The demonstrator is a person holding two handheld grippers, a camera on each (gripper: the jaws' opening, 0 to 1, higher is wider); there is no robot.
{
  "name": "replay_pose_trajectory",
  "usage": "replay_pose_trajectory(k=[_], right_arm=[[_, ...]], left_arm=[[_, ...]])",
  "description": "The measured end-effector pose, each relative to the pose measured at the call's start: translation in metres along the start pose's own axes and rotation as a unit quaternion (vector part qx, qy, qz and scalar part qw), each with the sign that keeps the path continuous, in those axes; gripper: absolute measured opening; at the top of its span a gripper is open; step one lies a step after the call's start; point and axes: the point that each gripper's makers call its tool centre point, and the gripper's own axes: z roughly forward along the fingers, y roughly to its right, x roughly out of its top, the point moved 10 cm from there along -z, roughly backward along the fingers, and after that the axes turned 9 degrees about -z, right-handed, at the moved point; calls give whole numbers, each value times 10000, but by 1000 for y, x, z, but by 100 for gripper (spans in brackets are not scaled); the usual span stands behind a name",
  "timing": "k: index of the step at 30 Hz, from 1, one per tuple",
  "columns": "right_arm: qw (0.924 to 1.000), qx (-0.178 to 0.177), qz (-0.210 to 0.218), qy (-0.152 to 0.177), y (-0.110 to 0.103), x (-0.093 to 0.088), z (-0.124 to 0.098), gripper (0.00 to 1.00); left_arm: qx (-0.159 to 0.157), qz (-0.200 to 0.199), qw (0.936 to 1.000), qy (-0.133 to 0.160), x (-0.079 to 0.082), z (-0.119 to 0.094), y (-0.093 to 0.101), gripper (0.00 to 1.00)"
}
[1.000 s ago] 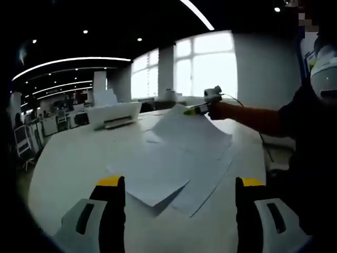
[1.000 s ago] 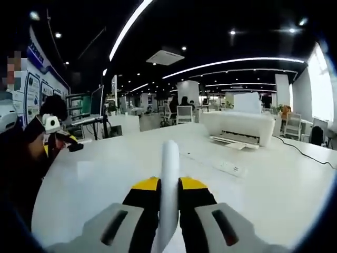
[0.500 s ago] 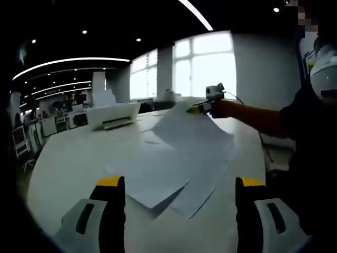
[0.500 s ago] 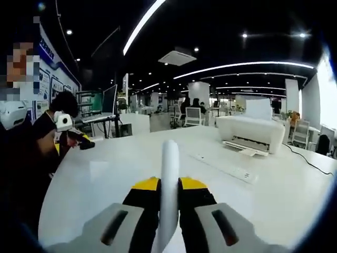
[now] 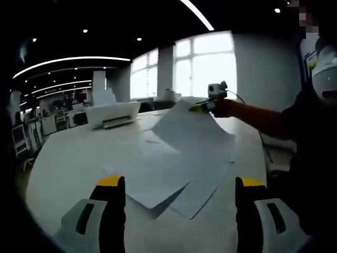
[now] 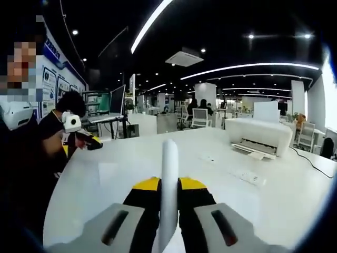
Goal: Organize the stack of printing papers by aligning and flattening the scattered papers on the table
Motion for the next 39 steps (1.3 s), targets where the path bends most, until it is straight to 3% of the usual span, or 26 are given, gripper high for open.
replay_pose_trajectory(k=[39], right_arm=[[9951,838,-517,46,-45,31,12,7]], left_arm=[[-38,-49,10000,22,-2,3,-5,88]])
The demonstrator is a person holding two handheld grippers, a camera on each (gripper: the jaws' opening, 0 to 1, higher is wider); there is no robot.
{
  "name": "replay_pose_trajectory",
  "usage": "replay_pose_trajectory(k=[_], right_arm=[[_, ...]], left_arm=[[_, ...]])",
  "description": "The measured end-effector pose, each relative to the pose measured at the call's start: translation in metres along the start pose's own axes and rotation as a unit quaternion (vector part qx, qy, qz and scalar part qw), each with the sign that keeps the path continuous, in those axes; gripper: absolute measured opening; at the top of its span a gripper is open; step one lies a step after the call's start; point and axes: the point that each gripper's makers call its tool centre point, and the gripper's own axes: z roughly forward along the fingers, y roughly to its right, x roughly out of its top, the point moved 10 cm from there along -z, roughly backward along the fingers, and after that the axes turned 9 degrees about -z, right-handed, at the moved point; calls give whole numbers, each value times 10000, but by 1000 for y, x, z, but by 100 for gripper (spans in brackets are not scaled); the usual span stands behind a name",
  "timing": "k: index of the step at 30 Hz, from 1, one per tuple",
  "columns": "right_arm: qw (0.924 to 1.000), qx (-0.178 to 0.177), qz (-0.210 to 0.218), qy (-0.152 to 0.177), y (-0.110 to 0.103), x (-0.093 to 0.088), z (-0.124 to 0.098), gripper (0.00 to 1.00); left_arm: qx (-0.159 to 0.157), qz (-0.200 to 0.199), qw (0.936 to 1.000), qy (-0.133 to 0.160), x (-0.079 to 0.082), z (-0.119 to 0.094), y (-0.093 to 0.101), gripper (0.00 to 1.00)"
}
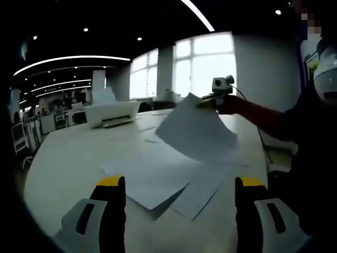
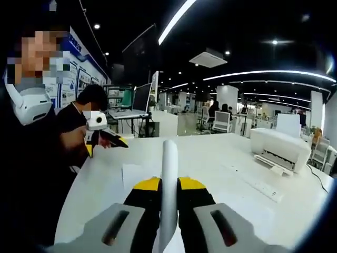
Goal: Organize the stack of printing papers by aligning and flattening the scattered papers on the table
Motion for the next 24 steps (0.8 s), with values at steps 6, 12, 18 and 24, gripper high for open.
replay_pose_trajectory(k=[6,12,18,24], right_arm=[[9998,178,-126,-27,-6,6,5,7],[9991,351,-215,-27,-9,10,9,7],[9982,546,-254,-37,-13,10,18,7],[9969,729,-285,-30,-16,11,27,7]], left_arm=[[-46,-3,10000,39,2,3,0,88],[-87,-4,9999,55,3,5,1,88],[-91,1,10000,38,3,6,2,87],[-82,3,10000,17,2,6,1,87]])
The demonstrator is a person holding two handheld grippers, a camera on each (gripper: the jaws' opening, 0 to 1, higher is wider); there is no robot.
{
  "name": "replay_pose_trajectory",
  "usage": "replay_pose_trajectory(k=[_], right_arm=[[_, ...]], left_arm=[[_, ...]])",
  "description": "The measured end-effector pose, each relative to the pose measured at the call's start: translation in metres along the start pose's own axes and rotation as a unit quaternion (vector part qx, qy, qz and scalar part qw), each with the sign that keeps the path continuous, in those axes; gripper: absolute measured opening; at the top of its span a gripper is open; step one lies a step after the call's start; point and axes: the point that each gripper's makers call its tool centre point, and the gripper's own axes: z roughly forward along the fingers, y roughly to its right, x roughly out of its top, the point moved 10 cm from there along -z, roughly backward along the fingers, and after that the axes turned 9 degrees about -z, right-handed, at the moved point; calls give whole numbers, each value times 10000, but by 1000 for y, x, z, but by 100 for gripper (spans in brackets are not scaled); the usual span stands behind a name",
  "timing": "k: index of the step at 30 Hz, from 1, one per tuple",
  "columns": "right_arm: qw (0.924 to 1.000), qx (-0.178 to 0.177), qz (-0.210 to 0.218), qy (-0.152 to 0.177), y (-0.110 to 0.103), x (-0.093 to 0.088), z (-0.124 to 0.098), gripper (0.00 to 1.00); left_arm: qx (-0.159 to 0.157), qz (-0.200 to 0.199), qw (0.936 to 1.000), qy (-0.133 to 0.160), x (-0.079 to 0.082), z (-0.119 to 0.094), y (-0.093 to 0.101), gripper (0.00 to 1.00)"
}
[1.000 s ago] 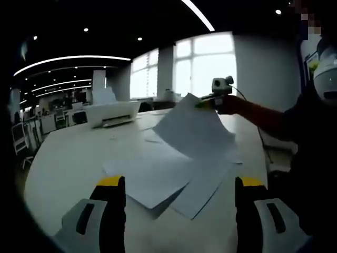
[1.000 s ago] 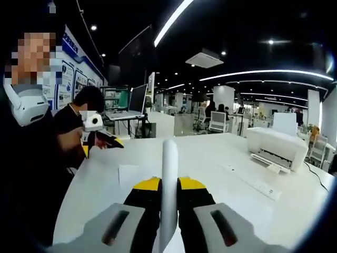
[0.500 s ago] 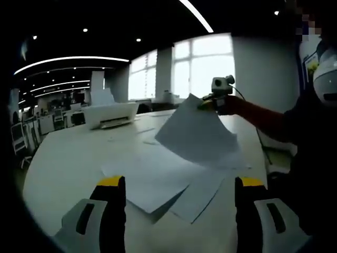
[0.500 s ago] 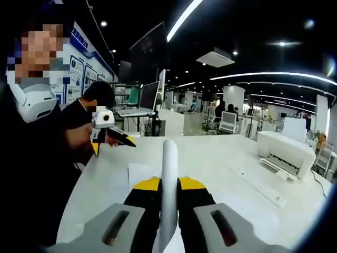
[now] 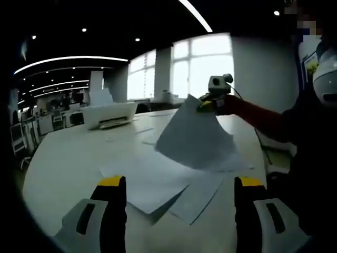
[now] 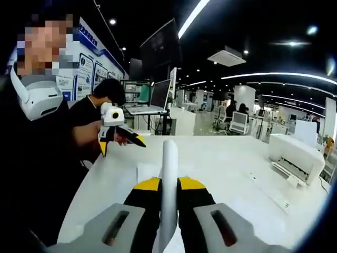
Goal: Organize the stack of printing papers by aligning and flattening the scattered papers on the table
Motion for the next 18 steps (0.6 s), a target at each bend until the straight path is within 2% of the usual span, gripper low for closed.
replay_pose_trajectory(k=[18], right_arm=[[9987,490,-94,52,-8,6,30,7]], left_arm=[[-6,-2,10000,-21,1,2,-2,86]])
